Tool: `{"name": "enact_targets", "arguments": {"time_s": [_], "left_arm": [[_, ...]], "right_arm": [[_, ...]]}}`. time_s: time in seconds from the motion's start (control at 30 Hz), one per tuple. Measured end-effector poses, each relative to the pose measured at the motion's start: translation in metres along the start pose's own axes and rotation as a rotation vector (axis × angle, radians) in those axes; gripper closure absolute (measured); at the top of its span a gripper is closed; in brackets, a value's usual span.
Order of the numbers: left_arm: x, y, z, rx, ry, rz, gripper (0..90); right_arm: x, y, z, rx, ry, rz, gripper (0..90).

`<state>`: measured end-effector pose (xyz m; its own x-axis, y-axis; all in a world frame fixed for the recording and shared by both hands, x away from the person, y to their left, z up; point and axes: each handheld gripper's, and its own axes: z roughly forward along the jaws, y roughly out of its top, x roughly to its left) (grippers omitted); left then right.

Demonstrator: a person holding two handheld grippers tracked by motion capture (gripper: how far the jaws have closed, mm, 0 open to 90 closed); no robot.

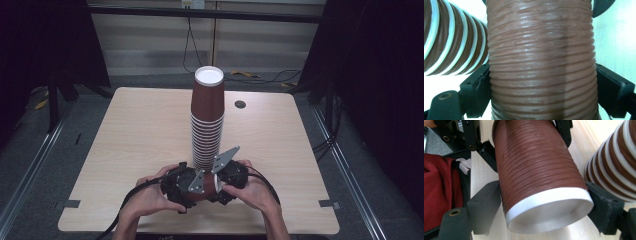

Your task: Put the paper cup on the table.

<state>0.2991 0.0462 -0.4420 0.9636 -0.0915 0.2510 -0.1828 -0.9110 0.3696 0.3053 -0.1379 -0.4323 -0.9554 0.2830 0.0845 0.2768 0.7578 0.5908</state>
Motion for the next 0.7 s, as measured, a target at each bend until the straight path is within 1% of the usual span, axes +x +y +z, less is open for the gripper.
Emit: {"name": "enact_targets", "arguments": {"time_s": [0.03,0.1,0.13,0.17,0.2,0.23,0.27,0.3,0.33,0.4,0.43,0.47,0.5,0.53,0.57,0.6,0.67,0.7], "left_arm": [[-0.004,-0.001,0.003,-0.062,0.0,-0.057,13.2],[-0.003,-0.001,0.003,-0.059,-0.003,-0.053,13.2],[0.0,-0.001,0.0,-0.022,-0.001,0.002,13.2],[0.0,-0.001,0.0,-0.026,-0.002,0.001,13.2],[-0.001,-0.002,0.0,-0.031,-0.007,-0.003,13.2],[0.0,-0.002,-0.001,-0.026,-0.008,0.01,13.2],[-0.001,-0.003,-0.001,-0.037,-0.009,0.002,13.1],[-0.004,-0.004,0.001,-0.081,-0.015,-0.046,12.9],[-0.004,-0.004,0.001,-0.081,-0.015,-0.046,12.7],[-0.004,-0.007,0.002,-0.116,-0.02,-0.063,12.0],[-0.004,-0.007,0.002,-0.116,-0.02,-0.063,11.8],[-0.004,-0.009,0.002,-0.135,-0.022,-0.071,11.6],[-0.003,-0.009,0.001,-0.127,-0.017,-0.049,11.4],[-0.004,-0.01,0.002,-0.145,-0.019,-0.072,11.2],[-0.003,-0.01,0.001,-0.153,-0.019,-0.072,11.0],[-0.002,-0.01,0.0,-0.147,-0.021,-0.055,10.8],[-0.001,-0.011,-0.001,-0.149,-0.026,-0.05,10.5],[0.0,-0.012,-0.002,-0.159,-0.029,-0.055,10.4]], "right_arm": [[0.0,0.001,0.001,0.0,0.006,-0.012,18.9],[0.0,0.002,0.001,0.009,0.006,-0.008,18.7],[-0.001,0.003,0.001,0.011,0.009,-0.017,19.0],[0.0,0.003,0.001,0.011,0.011,-0.013,19.3],[-0.001,0.004,0.001,0.009,0.015,-0.022,19.7],[-0.001,0.004,0.001,0.016,0.017,-0.016,20.2],[-0.001,0.003,0.002,0.019,0.023,-0.004,20.3],[-0.002,0.003,0.002,0.016,0.035,-0.016,20.6],[-0.002,0.003,0.002,0.016,0.035,-0.016,20.6],[-0.003,0.002,0.001,0.011,0.042,-0.021,20.9],[-0.003,0.002,0.001,0.011,0.042,-0.021,20.9],[-0.004,0.002,0.001,0.011,0.041,-0.014,21.0],[-0.004,0.001,0.0,0.009,0.045,-0.014,21.1],[-0.005,0.001,0.0,0.007,0.051,-0.02,21.1],[-0.005,0.001,0.0,0.006,0.051,-0.022,21.2],[-0.005,0.001,-0.001,0.002,0.05,-0.023,21.2],[-0.006,0.001,-0.002,0.004,0.052,-0.019,21.3],[-0.006,0.001,-0.002,0.0,0.053,-0.018,21.3]]}}
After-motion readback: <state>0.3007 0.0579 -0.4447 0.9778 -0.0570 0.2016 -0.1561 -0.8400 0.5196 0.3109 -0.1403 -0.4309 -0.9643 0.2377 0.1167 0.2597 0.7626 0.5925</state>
